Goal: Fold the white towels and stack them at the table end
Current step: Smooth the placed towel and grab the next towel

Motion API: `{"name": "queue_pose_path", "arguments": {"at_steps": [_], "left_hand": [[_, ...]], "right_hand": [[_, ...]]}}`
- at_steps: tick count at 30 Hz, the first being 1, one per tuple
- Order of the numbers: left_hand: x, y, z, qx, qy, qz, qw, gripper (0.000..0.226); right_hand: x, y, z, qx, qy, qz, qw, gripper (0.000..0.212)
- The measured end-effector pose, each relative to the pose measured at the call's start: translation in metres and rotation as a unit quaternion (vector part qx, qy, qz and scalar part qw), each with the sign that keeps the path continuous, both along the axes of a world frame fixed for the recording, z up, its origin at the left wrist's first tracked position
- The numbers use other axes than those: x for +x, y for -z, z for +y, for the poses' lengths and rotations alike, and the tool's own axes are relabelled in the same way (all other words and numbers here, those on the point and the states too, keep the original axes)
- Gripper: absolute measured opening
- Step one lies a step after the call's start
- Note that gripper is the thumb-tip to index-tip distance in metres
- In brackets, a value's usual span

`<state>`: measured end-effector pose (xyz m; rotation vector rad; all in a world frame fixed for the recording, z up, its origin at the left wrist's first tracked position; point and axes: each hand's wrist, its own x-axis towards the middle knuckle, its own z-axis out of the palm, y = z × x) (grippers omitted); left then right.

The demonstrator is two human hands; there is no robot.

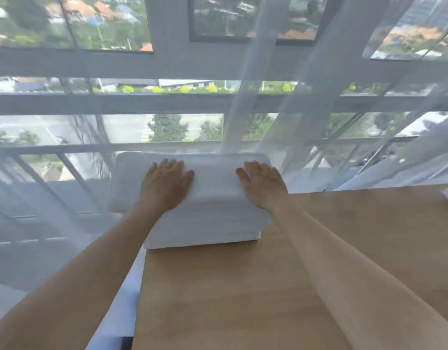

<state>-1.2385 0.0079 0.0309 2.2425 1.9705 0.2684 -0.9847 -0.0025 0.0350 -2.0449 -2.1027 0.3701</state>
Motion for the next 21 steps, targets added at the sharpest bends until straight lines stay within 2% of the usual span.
{"name": "queue_pose_path", "arguments": {"at_steps": [6, 10, 15, 21], "left_hand": [[0.102, -0.021, -0.04, 0.046, 0.092, -0.057, 0.993, 0.054], [0.178, -0.03, -0.072, 0.053, 0.137, -0.047, 0.988, 0.053], [0.271, -0.023, -0.104, 0.026, 0.154, -0.001, 0.988, 0.055], [0.422, 0.008, -0.161, -0.063, 0.167, -0.039, 0.983, 0.051]], "right_hand": [[0.036, -0.012, -0.043, 0.024, -0.012, 0.009, 1.0, 0.07], [0.099, -0.021, -0.077, 0.062, -0.003, 0.029, 0.998, 0.061], [0.206, -0.014, -0.135, 0.075, 0.031, 0.046, 0.996, 0.061], [0.358, 0.018, -0.209, 0.021, 0.085, 0.042, 0.995, 0.059]]}}
